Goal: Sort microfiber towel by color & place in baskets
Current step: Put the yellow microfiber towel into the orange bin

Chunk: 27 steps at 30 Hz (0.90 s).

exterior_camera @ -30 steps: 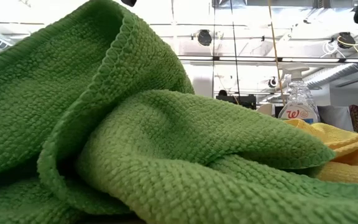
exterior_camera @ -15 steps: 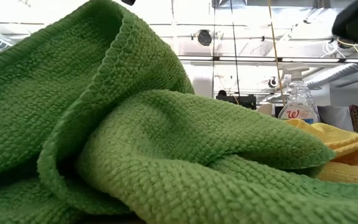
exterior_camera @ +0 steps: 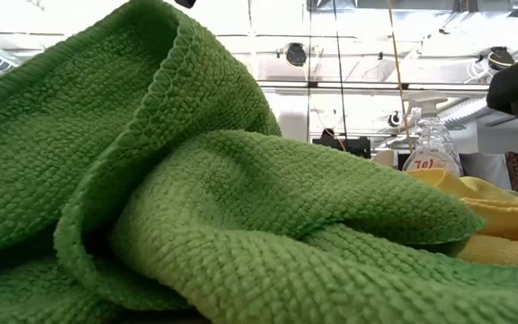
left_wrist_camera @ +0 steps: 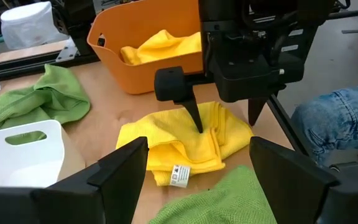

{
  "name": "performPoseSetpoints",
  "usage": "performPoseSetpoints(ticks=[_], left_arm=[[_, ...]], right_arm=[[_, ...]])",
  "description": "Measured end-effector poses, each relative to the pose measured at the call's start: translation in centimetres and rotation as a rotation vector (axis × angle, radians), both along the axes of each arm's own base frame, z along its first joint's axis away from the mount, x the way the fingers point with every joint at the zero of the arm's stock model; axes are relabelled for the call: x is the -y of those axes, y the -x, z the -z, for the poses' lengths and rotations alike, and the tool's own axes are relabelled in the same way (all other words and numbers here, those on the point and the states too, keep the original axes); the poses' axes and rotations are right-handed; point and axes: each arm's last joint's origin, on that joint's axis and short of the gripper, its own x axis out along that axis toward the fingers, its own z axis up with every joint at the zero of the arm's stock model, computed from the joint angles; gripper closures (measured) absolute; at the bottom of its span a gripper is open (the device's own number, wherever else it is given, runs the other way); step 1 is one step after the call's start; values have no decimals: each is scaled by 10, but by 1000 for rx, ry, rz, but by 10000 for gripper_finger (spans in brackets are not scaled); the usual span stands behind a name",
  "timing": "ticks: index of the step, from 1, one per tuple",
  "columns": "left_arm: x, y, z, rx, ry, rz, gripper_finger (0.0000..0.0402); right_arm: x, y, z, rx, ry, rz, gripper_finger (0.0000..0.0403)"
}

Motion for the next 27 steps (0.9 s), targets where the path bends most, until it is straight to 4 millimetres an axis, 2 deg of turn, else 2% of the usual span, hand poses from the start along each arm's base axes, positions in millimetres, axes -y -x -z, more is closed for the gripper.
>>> performPoseSetpoints(ticks=[4, 14, 20, 24, 27], left_arm=[[0, 0, 0, 0, 0, 0, 112], [0, 0, 0, 0, 0, 0, 112], [0, 0, 0, 0, 1, -1, 112], [0, 0, 0, 1, 1, -1, 112], [0, 0, -1, 12, 9, 0, 112]], right_arm=[[0, 0, 0, -1, -3, -1, 65], [1, 0, 0, 4, 0, 5, 236], [2, 0, -2, 4, 0, 6, 321], [1, -1, -10, 2, -19, 4, 371], [-2, -3, -23, 14, -50, -14, 393]])
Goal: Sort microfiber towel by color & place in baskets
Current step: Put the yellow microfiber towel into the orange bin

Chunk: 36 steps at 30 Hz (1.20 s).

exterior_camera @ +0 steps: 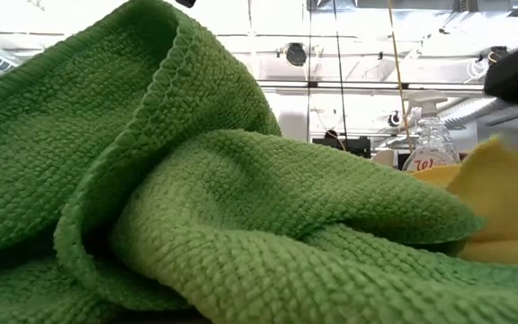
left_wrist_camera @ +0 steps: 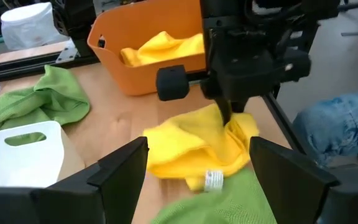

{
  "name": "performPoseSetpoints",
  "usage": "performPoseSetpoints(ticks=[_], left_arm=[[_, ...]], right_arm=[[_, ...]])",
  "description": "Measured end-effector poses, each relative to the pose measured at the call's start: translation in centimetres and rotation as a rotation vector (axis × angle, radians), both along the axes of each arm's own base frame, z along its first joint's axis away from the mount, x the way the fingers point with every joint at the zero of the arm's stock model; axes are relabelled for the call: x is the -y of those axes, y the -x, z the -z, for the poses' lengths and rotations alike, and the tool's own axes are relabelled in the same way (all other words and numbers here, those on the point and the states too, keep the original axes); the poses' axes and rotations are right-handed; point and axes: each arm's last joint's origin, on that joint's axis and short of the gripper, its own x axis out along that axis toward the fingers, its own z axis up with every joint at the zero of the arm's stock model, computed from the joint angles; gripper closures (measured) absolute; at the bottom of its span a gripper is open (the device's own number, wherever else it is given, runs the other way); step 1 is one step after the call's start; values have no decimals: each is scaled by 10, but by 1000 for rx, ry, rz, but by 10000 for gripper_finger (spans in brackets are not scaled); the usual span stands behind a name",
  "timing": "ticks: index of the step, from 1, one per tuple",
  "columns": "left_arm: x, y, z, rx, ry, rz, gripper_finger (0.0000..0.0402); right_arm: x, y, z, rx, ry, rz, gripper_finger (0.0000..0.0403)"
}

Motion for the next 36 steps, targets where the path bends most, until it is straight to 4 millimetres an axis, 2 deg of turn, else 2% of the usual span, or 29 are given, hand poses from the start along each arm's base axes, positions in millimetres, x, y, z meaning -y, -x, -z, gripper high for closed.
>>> performPoseSetpoints(ticks=[4, 19, 26, 30, 36], left_arm=[[2, -2, -6, 48, 44, 31, 112], [13, 3, -10, 79, 84, 97, 112], [21, -7, 2, 168, 24, 158, 111], [24, -13, 7, 241, -19, 152, 96], [25, -17, 9, 312, -51, 134, 49]], right_arm=[[-5, 0, -22, 34, -9, -10, 386], [-10, 1, -94, 100, 150, -32, 386], [-7, 1, -118, 141, 213, -58, 387], [-5, 2, -130, 142, 233, -65, 387], [0, 6, -144, 129, 266, -60, 387]])
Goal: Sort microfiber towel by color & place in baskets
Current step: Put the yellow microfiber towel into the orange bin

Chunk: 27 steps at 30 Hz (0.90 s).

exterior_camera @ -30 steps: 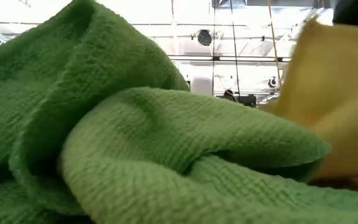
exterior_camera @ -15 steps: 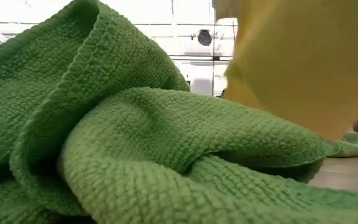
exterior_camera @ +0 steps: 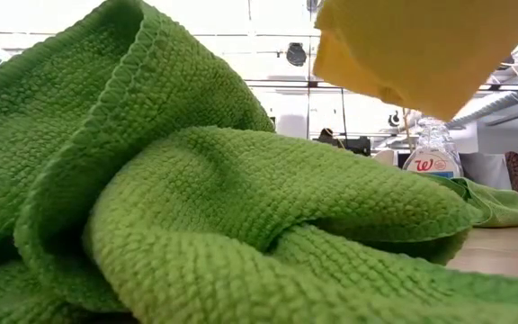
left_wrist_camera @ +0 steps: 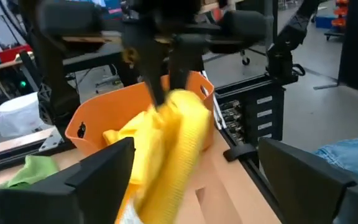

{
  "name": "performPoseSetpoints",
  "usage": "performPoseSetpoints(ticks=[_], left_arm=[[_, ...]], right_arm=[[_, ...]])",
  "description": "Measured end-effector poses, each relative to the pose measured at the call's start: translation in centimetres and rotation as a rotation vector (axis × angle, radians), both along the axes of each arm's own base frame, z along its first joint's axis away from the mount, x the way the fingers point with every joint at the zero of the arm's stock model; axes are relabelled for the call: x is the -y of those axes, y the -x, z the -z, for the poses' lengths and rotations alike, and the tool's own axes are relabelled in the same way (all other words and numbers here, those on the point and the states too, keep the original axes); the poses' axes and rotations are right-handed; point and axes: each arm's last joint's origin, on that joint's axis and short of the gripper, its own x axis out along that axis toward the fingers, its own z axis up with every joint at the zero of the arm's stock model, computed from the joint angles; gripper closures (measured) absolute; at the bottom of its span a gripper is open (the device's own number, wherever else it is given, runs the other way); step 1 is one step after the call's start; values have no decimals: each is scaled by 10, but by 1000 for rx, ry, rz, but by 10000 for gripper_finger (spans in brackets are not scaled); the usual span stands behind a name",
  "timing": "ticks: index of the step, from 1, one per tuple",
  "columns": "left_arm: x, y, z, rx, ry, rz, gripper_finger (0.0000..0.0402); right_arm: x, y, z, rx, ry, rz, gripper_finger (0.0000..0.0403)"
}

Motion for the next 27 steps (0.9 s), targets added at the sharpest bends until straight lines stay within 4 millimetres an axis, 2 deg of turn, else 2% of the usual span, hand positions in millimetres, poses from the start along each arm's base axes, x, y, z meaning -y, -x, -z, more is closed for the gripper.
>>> performPoseSetpoints(ticks=[4, 9, 19, 27], left_arm=[[-4, -3, 6, -11, -57, -58, 33], [-10, -6, 7, -23, -67, -139, 37], [-8, -5, 9, -46, -45, -96, 59], [-8, -5, 9, -48, -30, -90, 59]], right_arm=[[4, 7, -9, -41, 10, 31, 387], [2, 25, -18, -142, -37, 84, 387], [-17, 76, -45, -92, -169, 104, 387], [-18, 107, -64, -72, -227, 46, 387]])
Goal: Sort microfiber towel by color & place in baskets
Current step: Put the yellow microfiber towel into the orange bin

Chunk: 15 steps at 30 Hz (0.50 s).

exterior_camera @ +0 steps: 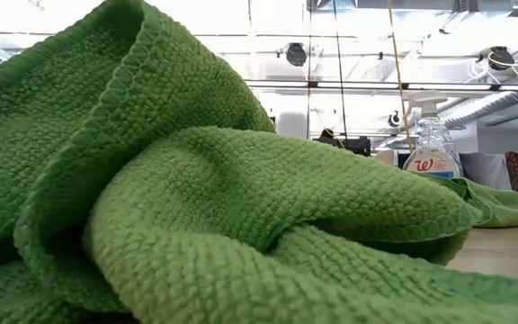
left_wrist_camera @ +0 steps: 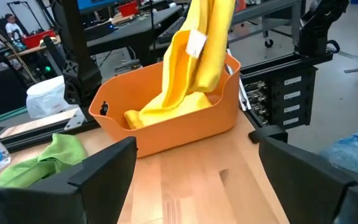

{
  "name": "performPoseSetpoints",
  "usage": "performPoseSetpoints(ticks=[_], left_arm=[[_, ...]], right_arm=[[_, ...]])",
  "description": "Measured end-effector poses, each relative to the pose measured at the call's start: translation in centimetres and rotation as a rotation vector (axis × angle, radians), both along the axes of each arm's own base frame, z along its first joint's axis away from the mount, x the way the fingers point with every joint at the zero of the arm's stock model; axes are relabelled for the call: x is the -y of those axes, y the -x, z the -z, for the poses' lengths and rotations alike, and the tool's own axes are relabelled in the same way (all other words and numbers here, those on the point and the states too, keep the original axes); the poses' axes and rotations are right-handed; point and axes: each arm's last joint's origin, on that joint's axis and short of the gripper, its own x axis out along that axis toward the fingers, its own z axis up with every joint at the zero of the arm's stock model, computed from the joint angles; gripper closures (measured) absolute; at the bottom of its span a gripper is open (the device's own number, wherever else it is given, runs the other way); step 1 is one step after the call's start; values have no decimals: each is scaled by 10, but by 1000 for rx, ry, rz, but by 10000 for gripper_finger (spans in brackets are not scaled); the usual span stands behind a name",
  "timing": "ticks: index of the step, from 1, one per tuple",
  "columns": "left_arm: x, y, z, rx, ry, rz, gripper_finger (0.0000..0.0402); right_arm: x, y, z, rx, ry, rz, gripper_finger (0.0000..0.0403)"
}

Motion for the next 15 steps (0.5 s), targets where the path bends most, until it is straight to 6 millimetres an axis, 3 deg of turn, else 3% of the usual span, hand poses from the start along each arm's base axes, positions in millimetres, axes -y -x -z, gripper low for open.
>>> performPoseSetpoints(ticks=[6, 15], left_arm=[[1, 0, 0, -1, 1, 10, 59], [0, 0, 0, -1, 1, 9, 59]], right_arm=[[1, 19, 17, -101, 13, 24, 387], [17, 39, 82, -336, 165, 218, 387]])
